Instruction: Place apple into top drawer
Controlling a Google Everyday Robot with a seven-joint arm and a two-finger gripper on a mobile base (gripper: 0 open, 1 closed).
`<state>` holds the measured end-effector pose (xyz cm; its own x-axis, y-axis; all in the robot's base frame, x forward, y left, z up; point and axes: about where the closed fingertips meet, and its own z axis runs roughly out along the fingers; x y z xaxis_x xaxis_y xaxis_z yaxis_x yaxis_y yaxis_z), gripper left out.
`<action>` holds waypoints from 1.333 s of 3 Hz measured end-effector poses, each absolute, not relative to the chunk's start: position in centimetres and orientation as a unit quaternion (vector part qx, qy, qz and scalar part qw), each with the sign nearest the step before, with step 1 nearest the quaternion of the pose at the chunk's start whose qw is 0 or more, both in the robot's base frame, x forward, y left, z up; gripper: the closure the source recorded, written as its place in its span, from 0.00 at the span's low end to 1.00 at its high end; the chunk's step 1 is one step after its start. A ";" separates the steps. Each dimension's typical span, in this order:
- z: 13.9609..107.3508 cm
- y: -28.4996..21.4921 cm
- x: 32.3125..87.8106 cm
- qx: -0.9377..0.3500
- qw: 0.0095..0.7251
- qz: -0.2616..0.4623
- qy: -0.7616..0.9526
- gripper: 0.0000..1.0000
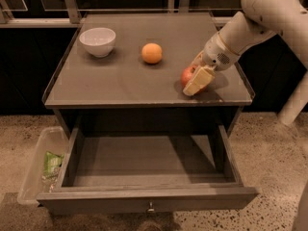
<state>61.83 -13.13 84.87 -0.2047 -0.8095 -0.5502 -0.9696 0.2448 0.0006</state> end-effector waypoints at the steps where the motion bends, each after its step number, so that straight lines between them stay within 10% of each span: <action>1: 84.9 -13.1 61.8 -0.589 0.226 0.177 0.756 0.88; 4: 86.4 -14.7 54.6 -0.591 0.196 0.275 0.732 1.00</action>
Offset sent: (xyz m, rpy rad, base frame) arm -0.0147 0.0218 0.0145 0.0747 0.0822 0.1949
